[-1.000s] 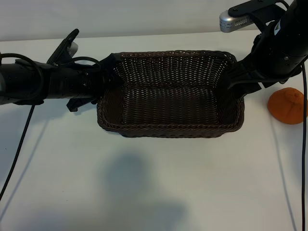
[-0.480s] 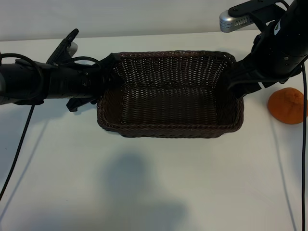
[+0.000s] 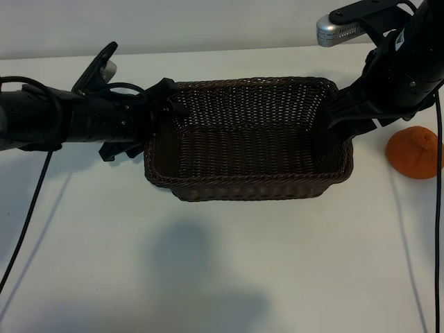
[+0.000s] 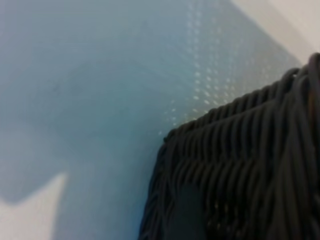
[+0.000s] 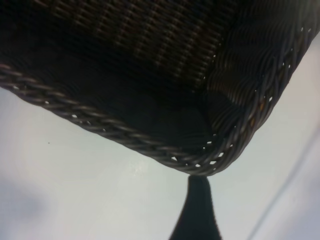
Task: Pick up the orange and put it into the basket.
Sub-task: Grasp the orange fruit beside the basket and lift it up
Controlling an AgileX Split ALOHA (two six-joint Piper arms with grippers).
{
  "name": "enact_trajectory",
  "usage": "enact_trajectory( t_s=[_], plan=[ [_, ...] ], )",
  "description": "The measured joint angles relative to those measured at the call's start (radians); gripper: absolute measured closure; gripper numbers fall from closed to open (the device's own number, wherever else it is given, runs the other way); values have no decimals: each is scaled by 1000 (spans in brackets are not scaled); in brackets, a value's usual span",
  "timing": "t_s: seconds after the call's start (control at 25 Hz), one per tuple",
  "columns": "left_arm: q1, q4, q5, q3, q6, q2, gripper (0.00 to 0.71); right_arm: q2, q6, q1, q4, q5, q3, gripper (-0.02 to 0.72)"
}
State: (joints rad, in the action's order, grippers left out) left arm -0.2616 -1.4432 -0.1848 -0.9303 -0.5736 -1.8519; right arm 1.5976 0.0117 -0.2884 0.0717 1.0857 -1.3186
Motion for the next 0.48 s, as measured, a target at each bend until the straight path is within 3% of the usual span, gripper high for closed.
enact_trajectory(
  t_s=[0.48],
  plan=[
    [0, 93, -15, 0, 3, 92, 68, 0, 0, 0, 0, 1, 0, 144]
  ],
)
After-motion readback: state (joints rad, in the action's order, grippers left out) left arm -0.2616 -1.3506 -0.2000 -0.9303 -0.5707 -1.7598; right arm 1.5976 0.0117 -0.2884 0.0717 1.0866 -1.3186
